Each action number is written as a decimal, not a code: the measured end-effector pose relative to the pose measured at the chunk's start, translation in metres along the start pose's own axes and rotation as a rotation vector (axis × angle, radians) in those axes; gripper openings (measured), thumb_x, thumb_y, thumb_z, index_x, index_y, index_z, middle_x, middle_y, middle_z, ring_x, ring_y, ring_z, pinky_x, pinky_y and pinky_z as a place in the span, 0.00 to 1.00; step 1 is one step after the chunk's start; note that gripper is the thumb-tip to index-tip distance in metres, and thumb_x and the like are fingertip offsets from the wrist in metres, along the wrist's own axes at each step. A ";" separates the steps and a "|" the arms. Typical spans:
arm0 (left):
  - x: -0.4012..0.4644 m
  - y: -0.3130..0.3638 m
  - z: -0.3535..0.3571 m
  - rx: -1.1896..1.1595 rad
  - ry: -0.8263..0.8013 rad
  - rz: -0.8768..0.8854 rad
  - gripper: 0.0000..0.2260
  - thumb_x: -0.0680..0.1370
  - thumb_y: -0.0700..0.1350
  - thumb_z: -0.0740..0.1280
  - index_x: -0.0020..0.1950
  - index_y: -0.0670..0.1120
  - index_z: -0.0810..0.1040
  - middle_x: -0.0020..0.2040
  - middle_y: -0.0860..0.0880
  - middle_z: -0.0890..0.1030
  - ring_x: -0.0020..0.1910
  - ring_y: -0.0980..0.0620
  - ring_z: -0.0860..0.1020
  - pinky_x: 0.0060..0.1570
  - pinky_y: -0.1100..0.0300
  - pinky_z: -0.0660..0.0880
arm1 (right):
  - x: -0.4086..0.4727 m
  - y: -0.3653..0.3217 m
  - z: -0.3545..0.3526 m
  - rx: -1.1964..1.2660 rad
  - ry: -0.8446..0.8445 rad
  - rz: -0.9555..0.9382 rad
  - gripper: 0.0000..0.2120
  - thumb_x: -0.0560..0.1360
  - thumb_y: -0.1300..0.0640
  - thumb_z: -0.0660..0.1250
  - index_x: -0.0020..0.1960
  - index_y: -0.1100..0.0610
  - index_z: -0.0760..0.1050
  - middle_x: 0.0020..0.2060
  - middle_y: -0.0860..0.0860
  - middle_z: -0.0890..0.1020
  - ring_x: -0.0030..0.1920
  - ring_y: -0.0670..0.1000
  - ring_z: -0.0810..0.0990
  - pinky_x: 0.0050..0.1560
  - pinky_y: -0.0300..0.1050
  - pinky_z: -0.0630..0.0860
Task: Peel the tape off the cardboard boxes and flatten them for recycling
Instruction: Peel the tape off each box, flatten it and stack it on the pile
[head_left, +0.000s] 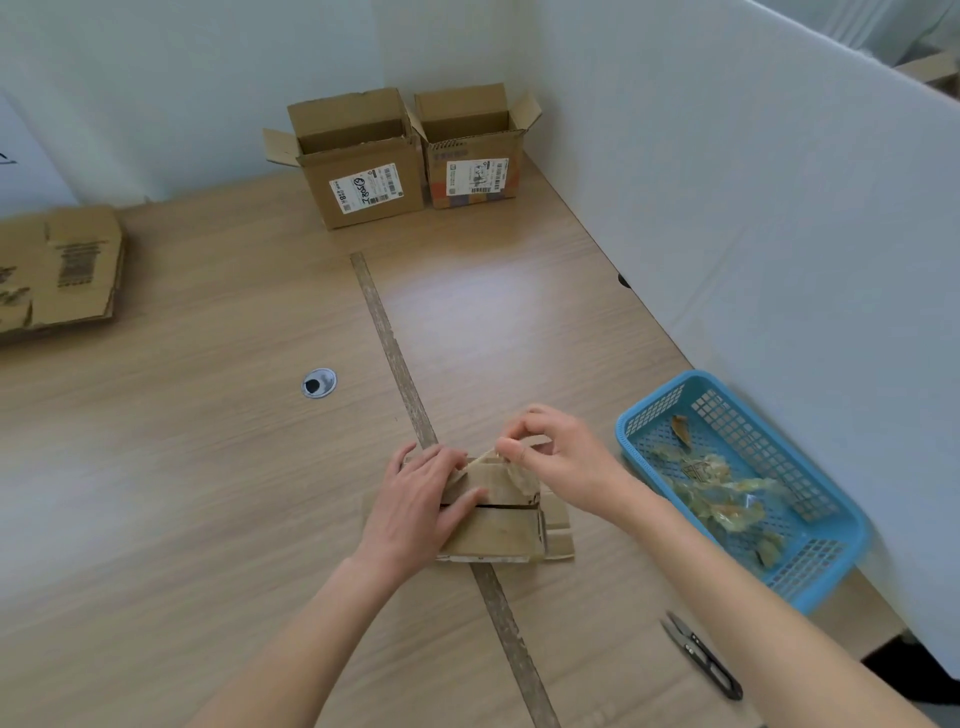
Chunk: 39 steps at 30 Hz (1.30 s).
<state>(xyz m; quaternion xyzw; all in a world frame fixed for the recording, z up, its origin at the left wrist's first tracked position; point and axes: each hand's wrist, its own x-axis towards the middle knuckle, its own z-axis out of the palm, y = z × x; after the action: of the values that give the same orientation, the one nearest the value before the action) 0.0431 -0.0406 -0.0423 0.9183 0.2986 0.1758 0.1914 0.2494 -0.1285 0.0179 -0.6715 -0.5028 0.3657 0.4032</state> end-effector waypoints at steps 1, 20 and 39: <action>0.001 -0.001 0.000 -0.067 0.013 -0.021 0.18 0.80 0.61 0.60 0.56 0.48 0.78 0.53 0.54 0.83 0.56 0.52 0.80 0.70 0.46 0.66 | 0.001 -0.004 0.004 0.090 -0.001 0.028 0.05 0.78 0.54 0.72 0.45 0.54 0.83 0.47 0.47 0.84 0.51 0.44 0.82 0.53 0.41 0.80; -0.054 -0.011 -0.032 -0.143 0.054 -0.450 0.43 0.62 0.82 0.63 0.66 0.53 0.73 0.56 0.58 0.71 0.51 0.54 0.76 0.47 0.53 0.77 | -0.014 0.005 0.062 -0.768 0.189 0.114 0.09 0.84 0.46 0.54 0.53 0.49 0.69 0.36 0.49 0.82 0.39 0.57 0.83 0.39 0.52 0.78; -0.035 -0.027 -0.039 -0.596 0.118 -0.536 0.20 0.67 0.44 0.82 0.57 0.54 0.85 0.48 0.58 0.85 0.45 0.61 0.83 0.52 0.55 0.81 | 0.004 -0.022 0.075 -0.239 -0.017 -0.172 0.05 0.76 0.60 0.73 0.49 0.53 0.86 0.46 0.44 0.87 0.48 0.42 0.83 0.53 0.47 0.79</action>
<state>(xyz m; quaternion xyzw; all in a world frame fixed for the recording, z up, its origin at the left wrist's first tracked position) -0.0136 -0.0327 -0.0279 0.7006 0.4740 0.2509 0.4707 0.1745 -0.1076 0.0071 -0.6660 -0.6018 0.2729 0.3462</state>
